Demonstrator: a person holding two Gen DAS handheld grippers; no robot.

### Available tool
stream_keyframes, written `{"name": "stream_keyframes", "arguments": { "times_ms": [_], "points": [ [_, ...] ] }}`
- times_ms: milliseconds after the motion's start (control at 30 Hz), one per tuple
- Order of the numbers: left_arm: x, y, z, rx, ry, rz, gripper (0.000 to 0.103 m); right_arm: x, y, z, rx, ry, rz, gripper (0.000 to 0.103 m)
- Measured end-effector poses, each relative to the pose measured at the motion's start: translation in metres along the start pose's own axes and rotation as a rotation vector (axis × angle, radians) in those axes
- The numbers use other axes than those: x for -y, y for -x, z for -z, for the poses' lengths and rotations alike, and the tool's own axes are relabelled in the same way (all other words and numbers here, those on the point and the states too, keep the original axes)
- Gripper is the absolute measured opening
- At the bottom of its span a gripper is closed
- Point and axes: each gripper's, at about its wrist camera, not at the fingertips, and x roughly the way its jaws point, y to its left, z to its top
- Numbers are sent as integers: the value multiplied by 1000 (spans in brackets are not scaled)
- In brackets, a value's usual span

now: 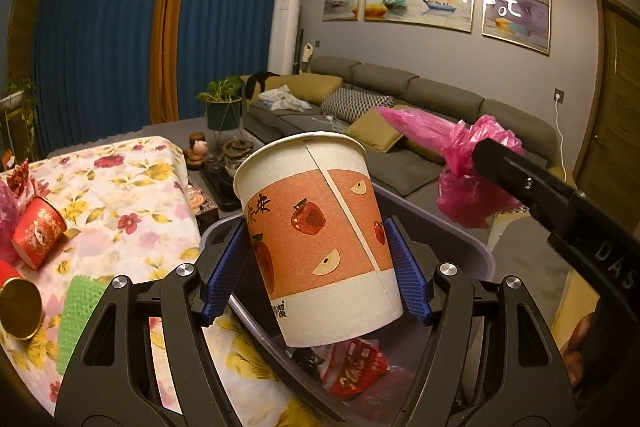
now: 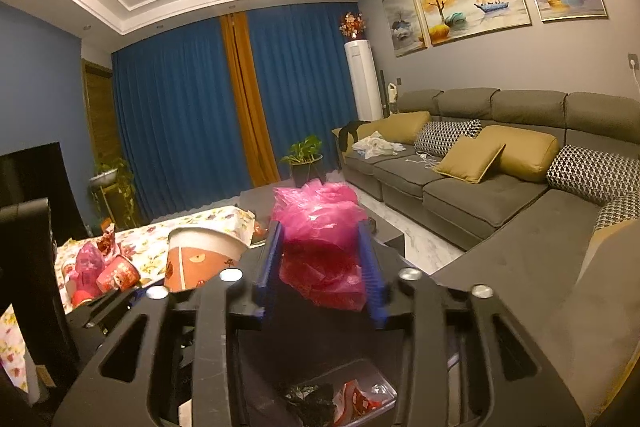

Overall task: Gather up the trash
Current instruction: 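Carry the cup and pink bag over the grey bin and open both tools, then move both tools back over the table toward the remaining trash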

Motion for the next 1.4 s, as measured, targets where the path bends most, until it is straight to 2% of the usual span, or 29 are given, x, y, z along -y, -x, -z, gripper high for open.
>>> {"name": "stream_keyframes", "arguments": {
  "times_ms": [100, 333, 433, 533, 633, 1033, 1267, 1400],
  "points": [
    [-2, -1, 0, 4, -2, -16, 79, 2, 3, -1, 18, 3, 8, 54],
    [-10, 6, -1, 2, 21, -45, 88, 1, 14, -5, 55, 9, 23, 77],
    [-16, 14, 0, 8, 32, -69, 89, -3, 17, -6, 65, 22, 28, 87],
    [-23, 25, 3, 10, 34, -107, 89, -9, 21, -6, 65, 37, 27, 90],
    [-32, 38, 7, 17, 35, -166, 89, -16, 24, -5, 71, 49, 30, 97],
    [-97, 98, 28, 33, 104, -382, 89, -55, 26, 5, 55, 99, -17, 97],
    [-140, 135, 41, 36, 157, -501, 89, -93, 20, 15, 50, 109, -106, 97],
    [-164, 151, 48, 32, 205, -536, 89, -117, 17, 21, 53, 139, -156, 97]
  ]
}}
